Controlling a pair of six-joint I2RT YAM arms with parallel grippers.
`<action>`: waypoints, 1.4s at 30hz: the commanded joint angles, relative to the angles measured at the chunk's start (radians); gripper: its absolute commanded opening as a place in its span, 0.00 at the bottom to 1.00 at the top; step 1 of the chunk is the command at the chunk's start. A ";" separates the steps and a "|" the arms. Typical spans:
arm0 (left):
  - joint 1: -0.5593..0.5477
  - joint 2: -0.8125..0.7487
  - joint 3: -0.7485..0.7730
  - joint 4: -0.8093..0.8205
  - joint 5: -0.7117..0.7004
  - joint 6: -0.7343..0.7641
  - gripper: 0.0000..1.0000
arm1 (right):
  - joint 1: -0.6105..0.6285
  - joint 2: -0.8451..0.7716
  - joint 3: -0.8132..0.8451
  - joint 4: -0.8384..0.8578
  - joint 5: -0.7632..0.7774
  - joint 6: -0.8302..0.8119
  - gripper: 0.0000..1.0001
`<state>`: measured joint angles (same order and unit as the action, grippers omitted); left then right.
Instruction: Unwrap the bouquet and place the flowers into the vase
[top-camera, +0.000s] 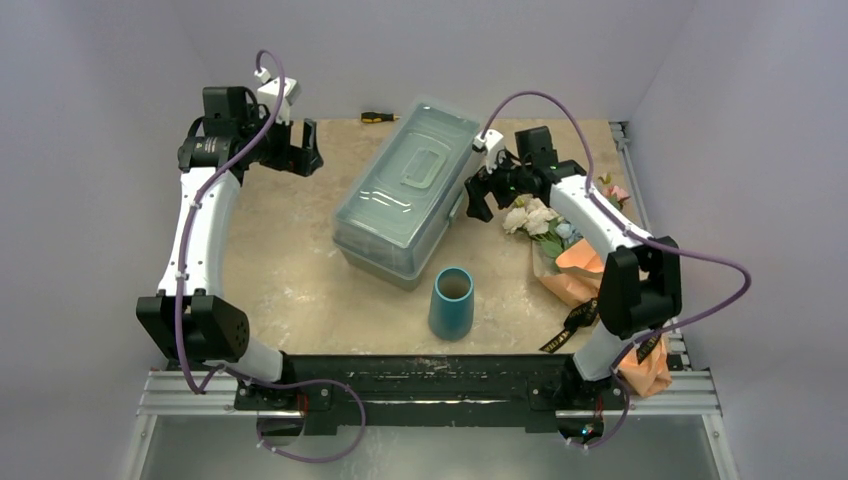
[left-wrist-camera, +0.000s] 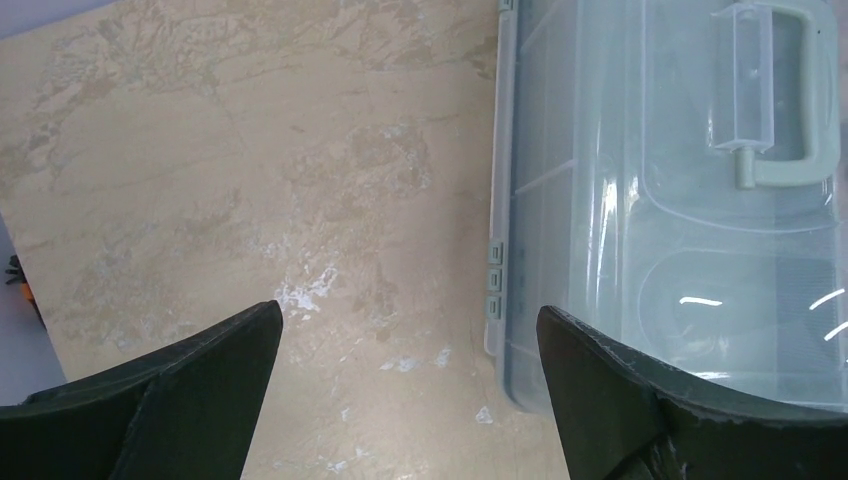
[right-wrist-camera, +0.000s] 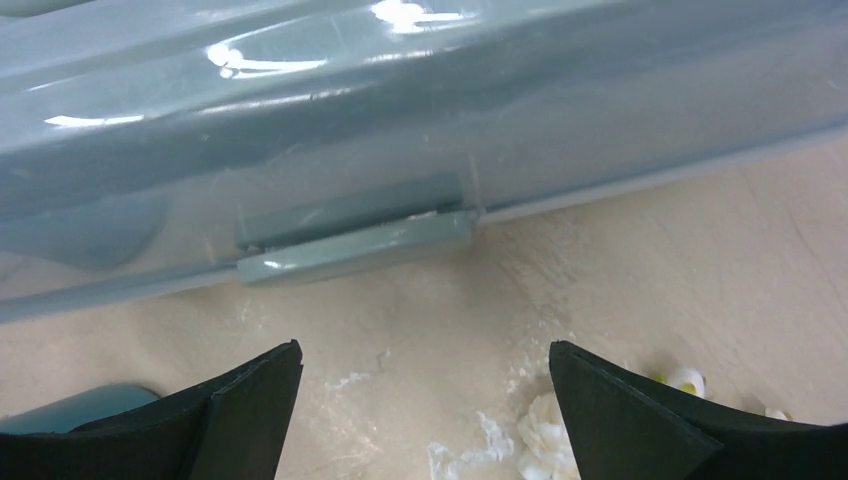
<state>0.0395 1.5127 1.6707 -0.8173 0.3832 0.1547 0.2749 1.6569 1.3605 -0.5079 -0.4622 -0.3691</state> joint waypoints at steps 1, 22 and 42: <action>0.008 -0.013 0.033 -0.002 0.049 0.028 1.00 | 0.030 0.070 0.086 0.065 0.014 -0.022 0.98; 0.008 -0.033 0.049 -0.019 0.052 0.014 1.00 | 0.201 0.430 0.395 0.304 -0.119 0.133 0.98; -0.259 0.058 0.075 0.014 0.233 0.641 1.00 | 0.152 0.365 0.564 0.459 -0.228 0.394 0.98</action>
<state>-0.0883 1.5295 1.7000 -0.7876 0.5766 0.4446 0.5137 2.2539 1.9240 -0.0937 -0.6022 -0.0452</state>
